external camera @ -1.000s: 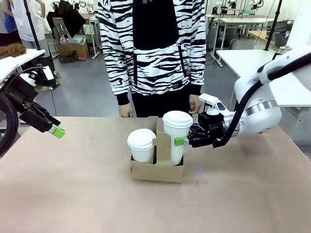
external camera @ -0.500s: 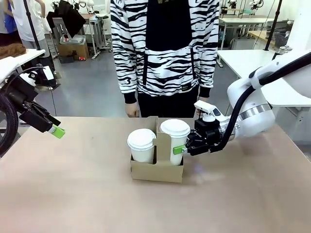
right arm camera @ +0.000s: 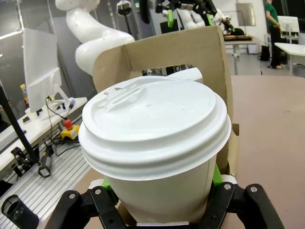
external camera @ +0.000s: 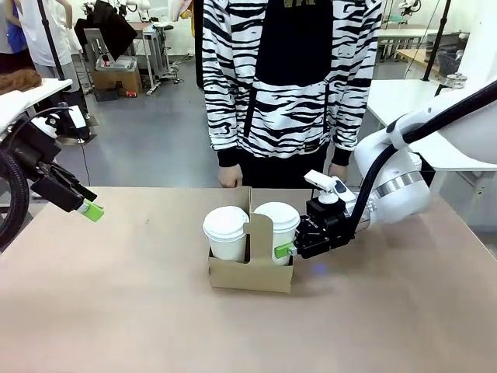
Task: Pour a drink into a cup and package it in a carrier.
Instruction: Insert the held 600 ml Paper Cup into the Cup Carrier.
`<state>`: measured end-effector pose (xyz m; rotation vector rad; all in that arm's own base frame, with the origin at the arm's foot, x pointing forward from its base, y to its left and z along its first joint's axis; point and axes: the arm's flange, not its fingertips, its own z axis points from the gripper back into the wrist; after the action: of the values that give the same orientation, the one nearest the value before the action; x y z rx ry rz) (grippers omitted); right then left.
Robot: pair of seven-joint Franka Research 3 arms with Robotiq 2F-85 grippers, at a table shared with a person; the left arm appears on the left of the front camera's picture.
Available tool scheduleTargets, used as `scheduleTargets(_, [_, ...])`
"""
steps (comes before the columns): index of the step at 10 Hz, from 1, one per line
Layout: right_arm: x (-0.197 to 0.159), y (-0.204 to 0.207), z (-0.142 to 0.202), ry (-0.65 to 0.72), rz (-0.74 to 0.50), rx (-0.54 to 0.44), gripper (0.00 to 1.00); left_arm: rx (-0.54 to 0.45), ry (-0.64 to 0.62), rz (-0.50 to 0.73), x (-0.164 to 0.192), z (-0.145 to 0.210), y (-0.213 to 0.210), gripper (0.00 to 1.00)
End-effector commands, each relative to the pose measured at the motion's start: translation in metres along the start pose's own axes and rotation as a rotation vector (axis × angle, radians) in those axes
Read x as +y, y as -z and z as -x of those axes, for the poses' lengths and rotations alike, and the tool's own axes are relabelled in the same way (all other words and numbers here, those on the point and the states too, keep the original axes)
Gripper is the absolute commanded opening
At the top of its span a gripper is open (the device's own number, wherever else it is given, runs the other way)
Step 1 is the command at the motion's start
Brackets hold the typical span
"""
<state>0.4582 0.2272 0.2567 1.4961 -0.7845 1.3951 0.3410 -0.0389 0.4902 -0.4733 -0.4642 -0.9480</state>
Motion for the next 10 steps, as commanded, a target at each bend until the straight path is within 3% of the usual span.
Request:
scheduleTargets(1, [-0.005, -0.002, -0.001, -0.046, -0.004, 0.021, 1.0, -0.02, 0.019, 0.018, 0.001, 0.0, -0.001, 1.0])
scheduleTargets(5, [0.005, -0.02, -0.008, -0.089, 0.083, 0.09, 1.0, -0.02, 0.019, 0.018, 0.001, 0.0, -0.001, 1.0])
scheduleTargets(10, [0.049, -0.093, -0.041, -0.097, 0.288, 0.153, 1.0, -0.02, 0.019, 0.018, 0.001, 0.0, -0.001, 1.0])
